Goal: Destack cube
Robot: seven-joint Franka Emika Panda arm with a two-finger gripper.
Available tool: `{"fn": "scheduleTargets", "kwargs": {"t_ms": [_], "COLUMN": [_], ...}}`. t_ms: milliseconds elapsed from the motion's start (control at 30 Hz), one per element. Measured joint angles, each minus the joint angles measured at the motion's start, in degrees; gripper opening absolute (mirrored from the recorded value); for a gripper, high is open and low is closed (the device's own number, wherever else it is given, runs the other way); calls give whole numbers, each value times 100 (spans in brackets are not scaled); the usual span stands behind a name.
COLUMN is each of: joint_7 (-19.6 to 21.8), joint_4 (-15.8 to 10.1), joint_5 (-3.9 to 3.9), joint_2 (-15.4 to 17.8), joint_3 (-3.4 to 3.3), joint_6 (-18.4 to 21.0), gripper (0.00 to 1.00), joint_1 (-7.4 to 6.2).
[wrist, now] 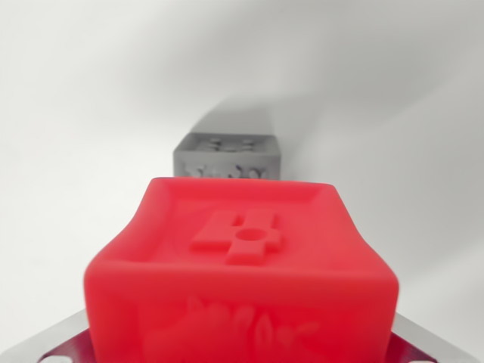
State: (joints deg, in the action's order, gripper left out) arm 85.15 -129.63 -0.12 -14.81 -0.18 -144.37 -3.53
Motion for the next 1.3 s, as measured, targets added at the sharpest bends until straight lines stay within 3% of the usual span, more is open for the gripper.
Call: {"fn": "scheduleTargets", "kwargs": {"t_ms": [1300], "joint_7": [-964], "joint_4": [228], "joint_5": [32], "joint_2": [-253], "joint_3": [-66], "joint_6": [-16], "gripper": [0], "joint_1": [679]}}
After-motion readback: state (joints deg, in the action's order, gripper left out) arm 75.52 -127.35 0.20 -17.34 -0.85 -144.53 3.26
